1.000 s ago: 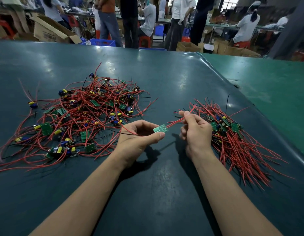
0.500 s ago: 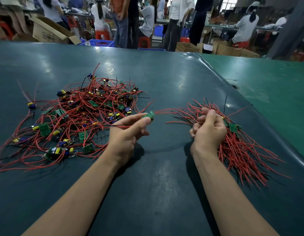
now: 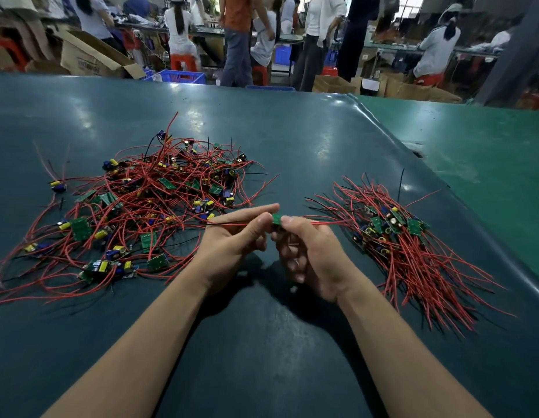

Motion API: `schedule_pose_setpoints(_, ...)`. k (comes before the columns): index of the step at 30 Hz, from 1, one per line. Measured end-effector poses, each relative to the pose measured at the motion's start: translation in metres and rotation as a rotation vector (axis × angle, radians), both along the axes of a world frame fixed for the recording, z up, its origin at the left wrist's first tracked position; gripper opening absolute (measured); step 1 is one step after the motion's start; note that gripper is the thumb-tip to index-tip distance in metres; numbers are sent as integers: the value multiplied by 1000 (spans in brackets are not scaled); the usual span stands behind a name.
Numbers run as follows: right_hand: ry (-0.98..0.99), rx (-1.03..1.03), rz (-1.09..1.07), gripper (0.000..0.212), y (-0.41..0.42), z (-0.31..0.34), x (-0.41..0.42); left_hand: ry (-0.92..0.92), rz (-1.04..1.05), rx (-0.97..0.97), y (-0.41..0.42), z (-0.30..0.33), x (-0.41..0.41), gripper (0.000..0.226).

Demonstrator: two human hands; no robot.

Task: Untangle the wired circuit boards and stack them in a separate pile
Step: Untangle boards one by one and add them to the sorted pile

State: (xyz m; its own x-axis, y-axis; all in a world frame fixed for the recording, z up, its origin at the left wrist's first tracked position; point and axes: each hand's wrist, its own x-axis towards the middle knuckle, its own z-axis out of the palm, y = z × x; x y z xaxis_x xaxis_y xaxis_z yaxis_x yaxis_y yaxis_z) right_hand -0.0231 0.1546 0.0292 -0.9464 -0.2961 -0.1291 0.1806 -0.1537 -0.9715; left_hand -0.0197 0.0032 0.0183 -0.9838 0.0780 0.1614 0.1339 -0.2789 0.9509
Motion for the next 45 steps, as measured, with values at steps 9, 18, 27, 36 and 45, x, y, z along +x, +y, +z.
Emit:
schedule_pose_setpoints(9, 185, 19, -326, 29, 0, -1, -4, -60, 226, -18, 1, -2, -10, 44)
schedule_pose_setpoints(18, 366, 114, -599, 33, 2, -3, -4, -73, 353, 135, -1, 1, -12, 60)
schedule_pose_setpoints(27, 54, -382, -1025, 24, 24, 4, -15, 28, 501, -39, -5, -2, -10, 60)
schedule_pose_setpoints(36, -135, -414, -810, 38, 24, -2, -15, 215, 839, -1261, -16, -9, -3, 25)
schedule_pose_setpoints(45, -7, -87, -566, 33, 8, -8, -13, -143, 795, -1529, -38, -9, -10, 30)
